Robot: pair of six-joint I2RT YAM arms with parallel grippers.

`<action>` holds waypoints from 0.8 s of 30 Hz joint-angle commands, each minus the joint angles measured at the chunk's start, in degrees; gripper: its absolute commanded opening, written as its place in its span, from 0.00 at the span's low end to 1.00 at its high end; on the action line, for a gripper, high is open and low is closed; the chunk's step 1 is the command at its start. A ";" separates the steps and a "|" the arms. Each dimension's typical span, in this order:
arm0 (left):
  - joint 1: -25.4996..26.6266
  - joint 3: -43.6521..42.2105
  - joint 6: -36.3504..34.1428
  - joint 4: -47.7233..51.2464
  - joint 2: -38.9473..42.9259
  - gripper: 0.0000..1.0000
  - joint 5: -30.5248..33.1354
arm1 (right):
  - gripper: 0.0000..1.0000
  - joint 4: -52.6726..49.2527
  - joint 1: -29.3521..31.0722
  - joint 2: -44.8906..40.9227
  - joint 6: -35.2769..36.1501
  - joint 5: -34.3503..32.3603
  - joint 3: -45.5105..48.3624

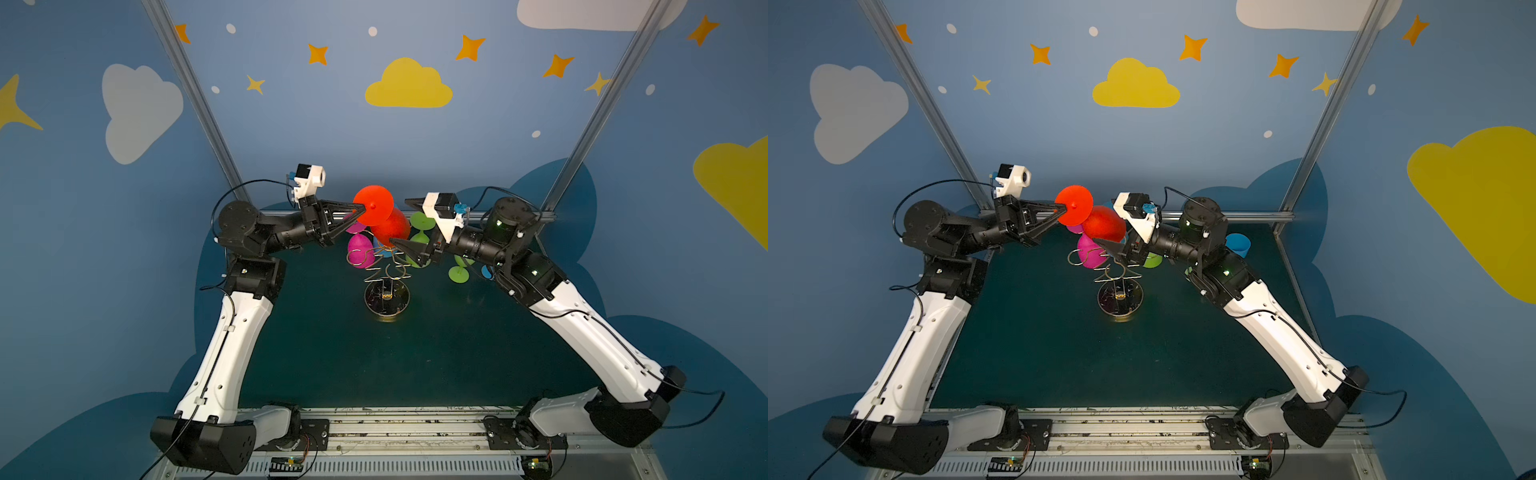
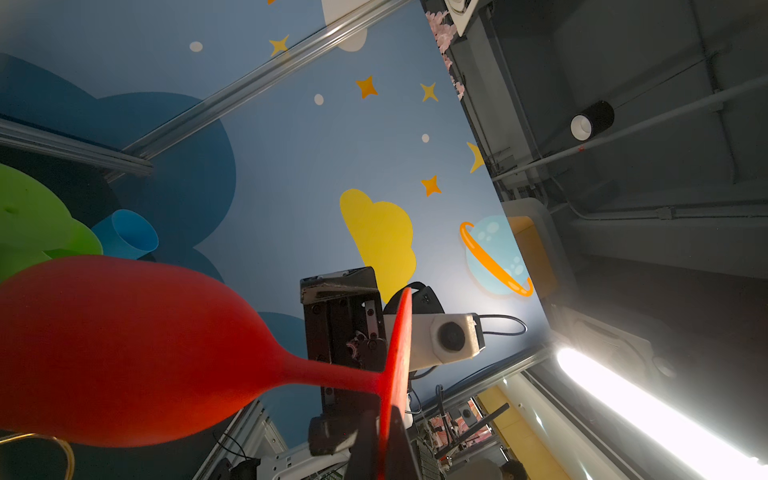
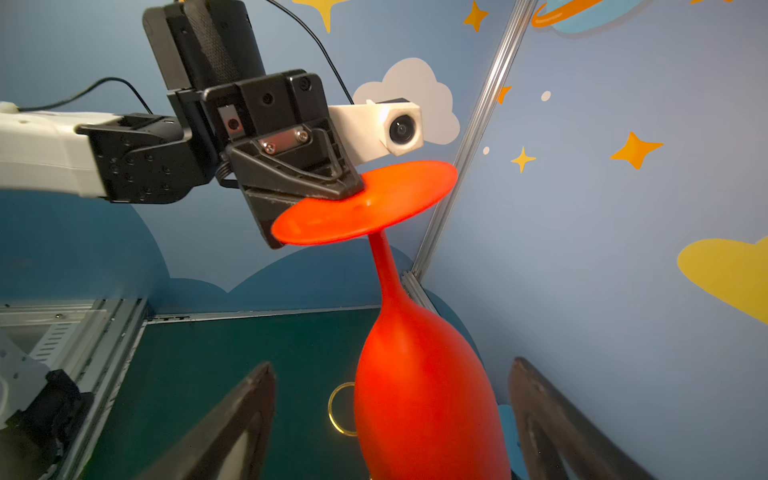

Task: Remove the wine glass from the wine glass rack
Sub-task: 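Raise the red glass with the left gripper while the right gripper reaches its base, then close the right gripper on the red glass base while the left gripper releases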

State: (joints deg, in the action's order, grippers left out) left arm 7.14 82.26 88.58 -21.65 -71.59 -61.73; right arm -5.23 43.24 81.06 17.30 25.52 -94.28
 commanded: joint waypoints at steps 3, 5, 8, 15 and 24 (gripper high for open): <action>1.01 2.39 1.83 -5.39 -0.30 0.03 -0.48 | 0.87 -0.22 -0.07 3.53 2.47 -2.70 -1.95; 1.21 2.56 2.29 -5.98 -0.39 0.03 -0.58 | 0.87 0.03 -0.17 4.50 2.65 -3.38 -2.05; 1.69 2.31 2.71 -6.45 -0.55 0.03 -0.84 | 0.87 0.75 -0.19 5.53 2.24 -4.19 -1.88; 2.36 0.99 4.87 -9.99 -1.71 0.03 -0.65 | 0.76 0.46 -0.20 5.29 1.01 -5.43 -1.48; 1.95 2.15 -6.81 -2.47 -2.00 0.43 -0.26 | 0.50 -2.93 -0.18 0.60 -4.68 -9.10 1.78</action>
State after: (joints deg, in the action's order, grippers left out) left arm 9.15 82.83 89.06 -27.20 -73.87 -61.39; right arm -7.01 43.20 85.34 16.36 19.18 -93.34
